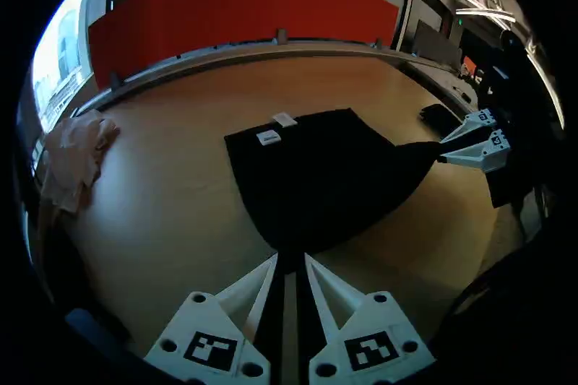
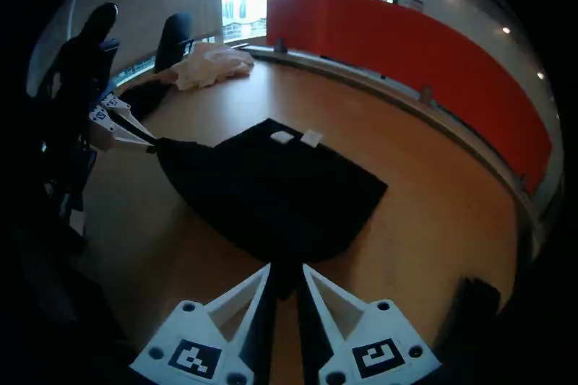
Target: Fold towel
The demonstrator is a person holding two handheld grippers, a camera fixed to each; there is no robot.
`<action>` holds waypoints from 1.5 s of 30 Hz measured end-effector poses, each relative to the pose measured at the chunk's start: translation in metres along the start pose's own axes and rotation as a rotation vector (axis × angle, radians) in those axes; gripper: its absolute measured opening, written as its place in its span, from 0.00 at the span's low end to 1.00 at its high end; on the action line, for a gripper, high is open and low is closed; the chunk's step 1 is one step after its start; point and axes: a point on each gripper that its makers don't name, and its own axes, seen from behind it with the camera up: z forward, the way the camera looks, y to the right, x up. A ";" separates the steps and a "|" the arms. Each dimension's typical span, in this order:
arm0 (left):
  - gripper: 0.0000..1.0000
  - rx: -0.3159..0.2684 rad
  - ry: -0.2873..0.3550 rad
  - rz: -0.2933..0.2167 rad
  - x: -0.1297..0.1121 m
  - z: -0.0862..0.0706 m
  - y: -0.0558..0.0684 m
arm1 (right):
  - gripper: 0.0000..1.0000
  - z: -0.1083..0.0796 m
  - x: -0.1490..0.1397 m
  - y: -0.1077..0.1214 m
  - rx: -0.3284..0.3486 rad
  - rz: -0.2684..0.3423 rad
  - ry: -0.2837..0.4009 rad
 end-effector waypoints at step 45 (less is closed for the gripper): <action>0.09 -0.004 0.051 -0.058 0.044 -0.041 0.002 | 0.16 -0.040 0.041 -0.003 0.020 -0.028 0.009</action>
